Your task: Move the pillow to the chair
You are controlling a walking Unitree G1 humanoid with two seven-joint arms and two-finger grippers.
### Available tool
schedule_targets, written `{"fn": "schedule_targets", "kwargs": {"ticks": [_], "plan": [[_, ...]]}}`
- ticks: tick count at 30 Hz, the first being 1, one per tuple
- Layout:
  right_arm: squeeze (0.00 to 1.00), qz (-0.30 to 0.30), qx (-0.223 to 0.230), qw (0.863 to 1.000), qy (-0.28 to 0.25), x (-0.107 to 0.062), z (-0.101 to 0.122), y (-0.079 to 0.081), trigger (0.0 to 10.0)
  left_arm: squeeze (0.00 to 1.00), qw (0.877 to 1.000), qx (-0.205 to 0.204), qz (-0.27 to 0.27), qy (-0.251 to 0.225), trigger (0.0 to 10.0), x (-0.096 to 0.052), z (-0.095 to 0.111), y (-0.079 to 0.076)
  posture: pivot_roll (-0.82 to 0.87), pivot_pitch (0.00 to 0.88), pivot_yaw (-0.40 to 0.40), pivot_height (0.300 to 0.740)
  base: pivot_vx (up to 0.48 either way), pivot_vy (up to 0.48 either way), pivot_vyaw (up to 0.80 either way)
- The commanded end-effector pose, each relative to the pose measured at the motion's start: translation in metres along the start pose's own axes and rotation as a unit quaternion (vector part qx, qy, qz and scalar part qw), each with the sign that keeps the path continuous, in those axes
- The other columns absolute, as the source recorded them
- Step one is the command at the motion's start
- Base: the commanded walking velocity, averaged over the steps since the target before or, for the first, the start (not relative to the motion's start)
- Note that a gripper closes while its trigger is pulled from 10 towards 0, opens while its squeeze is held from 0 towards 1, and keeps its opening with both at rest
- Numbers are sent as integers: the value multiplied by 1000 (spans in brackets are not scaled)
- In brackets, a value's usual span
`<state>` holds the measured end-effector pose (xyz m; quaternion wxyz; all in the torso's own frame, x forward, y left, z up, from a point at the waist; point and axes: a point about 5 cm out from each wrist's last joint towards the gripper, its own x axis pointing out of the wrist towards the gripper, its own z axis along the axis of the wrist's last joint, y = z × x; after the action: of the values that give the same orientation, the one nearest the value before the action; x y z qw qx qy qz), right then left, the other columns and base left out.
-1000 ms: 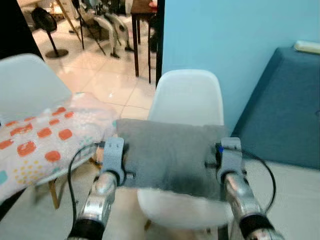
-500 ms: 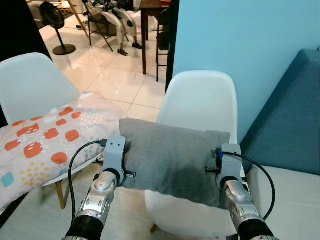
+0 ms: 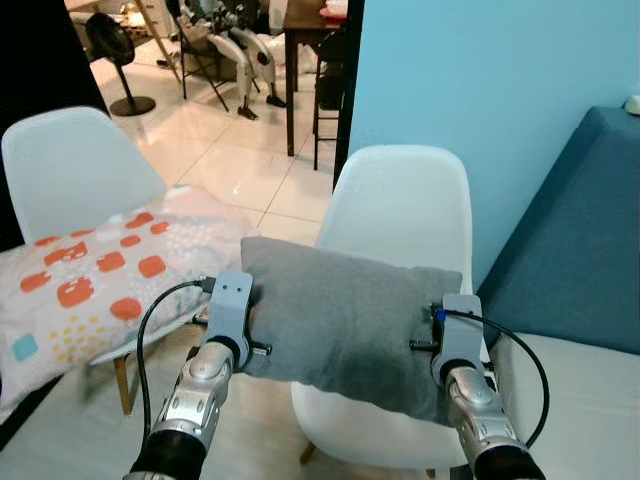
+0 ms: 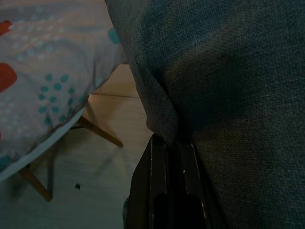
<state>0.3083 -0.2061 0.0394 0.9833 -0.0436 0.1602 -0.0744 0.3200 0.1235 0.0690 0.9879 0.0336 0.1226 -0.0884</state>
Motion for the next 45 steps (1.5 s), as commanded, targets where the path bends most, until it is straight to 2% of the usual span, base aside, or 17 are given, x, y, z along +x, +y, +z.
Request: {"fn": "schedule_targets", "kwargs": {"ticks": [1,5,6,8,14,22,45], "plan": [[0,5,0,1000,-3,0,2,2,10000,0,1000,10,-22,-8,10000,4,7,-10,-11,93,33,740,0,-360,0],[0,6,-1,1000,-4,1,3,2,10000,0,1000,9,-19,-7,10000,4,6,-8,-11,95,30,740,0,-346,0],[0,6,-1,1000,-4,1,3,2,10000,0,1000,-14,-20,-5,10000,3,5,-8,-11,94,30,740,0,0,0],[0,6,-1,1000,-4,1,3,1,10000,0,999,-27,-20,2,10000,3,4,-8,-13,96,30,740,0,240,0],[0,6,-2,1000,-5,1,4,1,10000,0,1000,-17,-18,3,10000,2,2,-8,-13,96,30,740,0,480,0],[0,8,0,1000,-2,-1,0,4,10000,0,1000,6,-13,8,10000,1,-1,-5,-5,96,33,740,0,0,0],[0,-2,-10,1000,-3,0,1,2,10000,0,999,19,-32,9,10000,4,1,-11,-6,99,38,740,0,0,0]]}}
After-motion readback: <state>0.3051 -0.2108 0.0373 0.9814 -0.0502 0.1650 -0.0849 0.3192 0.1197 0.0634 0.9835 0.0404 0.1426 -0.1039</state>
